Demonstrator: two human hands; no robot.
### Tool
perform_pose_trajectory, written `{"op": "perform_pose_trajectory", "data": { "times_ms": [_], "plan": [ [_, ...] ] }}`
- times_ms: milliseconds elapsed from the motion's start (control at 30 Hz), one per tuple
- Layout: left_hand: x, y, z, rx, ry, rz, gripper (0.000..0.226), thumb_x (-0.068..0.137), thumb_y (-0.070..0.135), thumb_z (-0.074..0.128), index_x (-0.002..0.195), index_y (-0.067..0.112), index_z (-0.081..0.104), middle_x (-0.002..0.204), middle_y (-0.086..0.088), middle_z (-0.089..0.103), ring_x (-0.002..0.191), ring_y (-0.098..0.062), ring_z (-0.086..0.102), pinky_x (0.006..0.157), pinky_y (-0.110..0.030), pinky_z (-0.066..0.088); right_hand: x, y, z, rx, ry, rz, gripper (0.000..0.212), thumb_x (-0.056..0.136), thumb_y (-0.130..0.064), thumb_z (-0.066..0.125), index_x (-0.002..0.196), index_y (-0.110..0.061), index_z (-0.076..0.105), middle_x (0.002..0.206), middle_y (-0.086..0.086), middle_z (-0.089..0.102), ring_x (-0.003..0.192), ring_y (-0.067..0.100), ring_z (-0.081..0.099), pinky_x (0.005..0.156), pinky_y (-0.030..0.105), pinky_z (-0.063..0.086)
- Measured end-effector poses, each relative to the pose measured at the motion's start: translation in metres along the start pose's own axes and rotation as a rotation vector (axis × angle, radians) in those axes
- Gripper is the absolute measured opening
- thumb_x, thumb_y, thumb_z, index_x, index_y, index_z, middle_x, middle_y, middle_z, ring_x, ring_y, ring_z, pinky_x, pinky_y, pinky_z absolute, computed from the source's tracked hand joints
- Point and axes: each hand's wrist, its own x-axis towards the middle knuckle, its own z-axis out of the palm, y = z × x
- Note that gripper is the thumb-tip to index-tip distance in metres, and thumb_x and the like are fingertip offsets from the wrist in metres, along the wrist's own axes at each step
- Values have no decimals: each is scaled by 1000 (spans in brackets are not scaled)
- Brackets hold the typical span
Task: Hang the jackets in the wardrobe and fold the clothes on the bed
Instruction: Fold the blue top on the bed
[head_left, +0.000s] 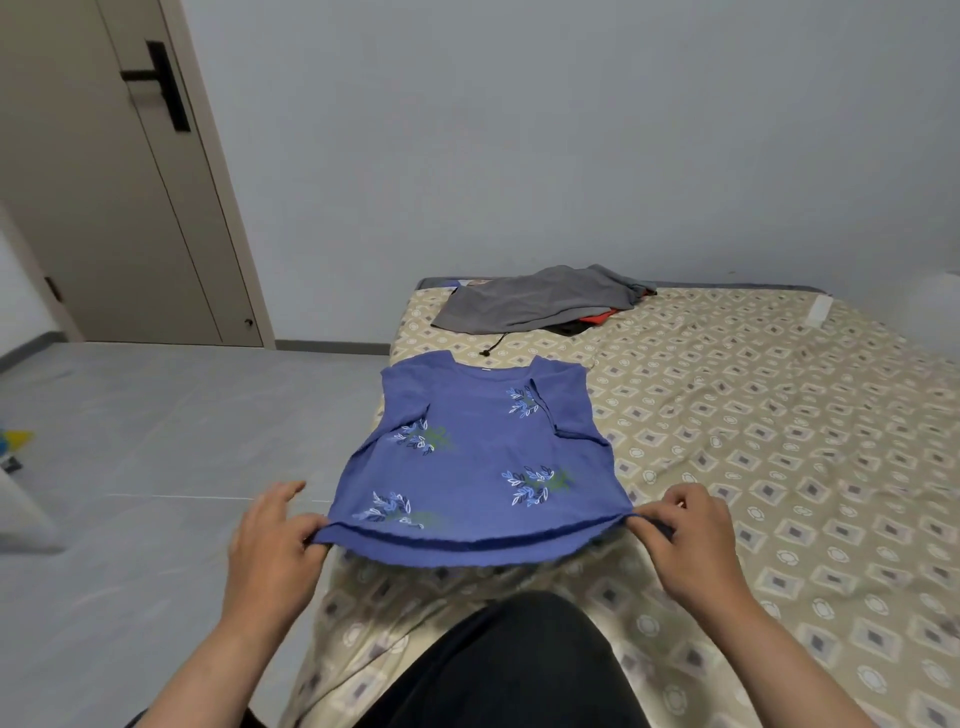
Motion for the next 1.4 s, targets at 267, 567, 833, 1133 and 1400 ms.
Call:
{"op": "perform_pose_trajectory", "data": {
  "times_ms": [267,567,833,1133,1400],
  "plan": [
    [21,20,-54,-190,-107,21,43,95,26,63,58,21,41,55,2,47,62,-27,48,57,-37,34,15,-27,-27,182,-87,-65,28,96,-14,59,73,-27,63,74,-10,65,80,3,58,71,22,44],
    [19,26,-86,-392,-94,-36,38,98,22,56,67,2,61,66,-12,64,64,-25,58,62,-26,42,12,-39,-48,510,0,197,27,102,-18,48,81,-26,64,76,-7,66,75,9,61,65,30,41],
    [9,18,-119,-579,-435,-93,43,86,39,72,53,16,56,54,0,48,51,-10,39,50,-23,31,3,-26,-84,578,-407,255,35,99,-24,55,65,-23,63,65,0,58,60,12,50,65,33,38],
    [21,-24,-122,-1005,-934,-105,53,62,42,91,79,-4,70,72,-19,60,65,-18,54,57,-23,44,9,-26,-110,927,-787,417,19,78,-25,70,66,-14,61,68,10,51,58,17,44,52,27,37],
    [57,-7,-53,-778,-492,-254,7,85,15,74,78,14,75,77,-12,71,69,-14,62,67,-33,45,48,-7,-45,604,-563,506,35,85,14,47,71,-10,69,69,7,67,60,14,59,54,24,43]
  ]
}}
